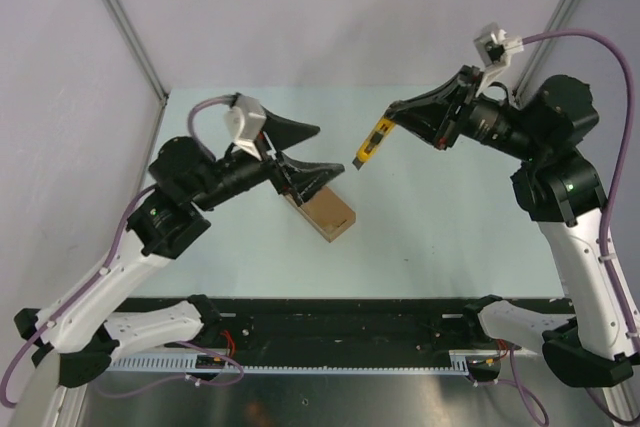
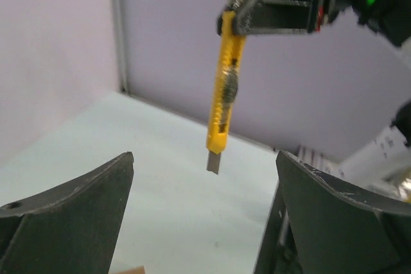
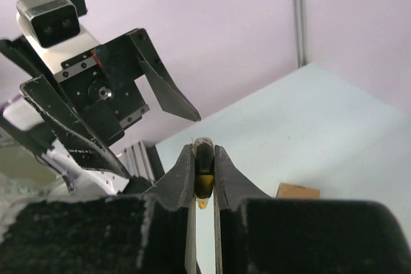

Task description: Unpack the express box

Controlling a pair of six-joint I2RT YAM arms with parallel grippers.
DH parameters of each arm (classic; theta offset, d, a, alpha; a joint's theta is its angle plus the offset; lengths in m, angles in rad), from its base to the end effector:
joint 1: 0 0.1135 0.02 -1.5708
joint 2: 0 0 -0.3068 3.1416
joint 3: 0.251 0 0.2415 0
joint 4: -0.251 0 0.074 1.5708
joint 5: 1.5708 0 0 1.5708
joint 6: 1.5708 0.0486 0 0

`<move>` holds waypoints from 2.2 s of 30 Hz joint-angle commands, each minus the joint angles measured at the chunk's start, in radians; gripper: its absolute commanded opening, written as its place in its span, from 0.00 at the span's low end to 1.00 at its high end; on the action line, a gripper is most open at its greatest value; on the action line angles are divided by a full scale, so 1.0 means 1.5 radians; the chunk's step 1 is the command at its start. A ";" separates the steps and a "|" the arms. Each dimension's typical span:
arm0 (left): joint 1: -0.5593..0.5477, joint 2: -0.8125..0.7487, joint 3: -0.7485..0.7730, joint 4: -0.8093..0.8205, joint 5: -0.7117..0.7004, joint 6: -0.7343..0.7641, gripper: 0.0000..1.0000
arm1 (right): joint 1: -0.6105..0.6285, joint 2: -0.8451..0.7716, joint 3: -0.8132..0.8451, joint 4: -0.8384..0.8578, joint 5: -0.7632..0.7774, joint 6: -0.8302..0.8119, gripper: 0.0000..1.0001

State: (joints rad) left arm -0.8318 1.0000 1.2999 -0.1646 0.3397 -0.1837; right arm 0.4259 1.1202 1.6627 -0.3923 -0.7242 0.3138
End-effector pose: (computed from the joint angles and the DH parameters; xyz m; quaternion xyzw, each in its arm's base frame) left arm 0.1084 -0.1430 0.5142 0.3271 0.5739 -0.4581 0.5947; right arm 0.1369 0.0975 0.5783 -0.3023 0.5938 0.4717 0.5776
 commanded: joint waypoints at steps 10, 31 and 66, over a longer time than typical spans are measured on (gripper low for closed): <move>0.000 0.057 -0.002 0.273 -0.030 -0.262 1.00 | -0.028 -0.055 -0.060 0.310 0.096 0.241 0.00; -0.002 0.055 -0.053 0.482 -0.028 -0.385 0.85 | -0.023 -0.047 -0.107 0.445 0.116 0.376 0.00; 0.008 0.065 -0.064 0.515 0.029 -0.366 0.00 | -0.005 -0.076 -0.150 0.422 0.093 0.349 0.89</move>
State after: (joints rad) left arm -0.8322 1.1408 1.2037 0.5911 0.3378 -0.7887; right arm 0.4278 1.0260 1.4338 0.2497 -0.5362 0.8642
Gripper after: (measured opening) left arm 0.061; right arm 0.551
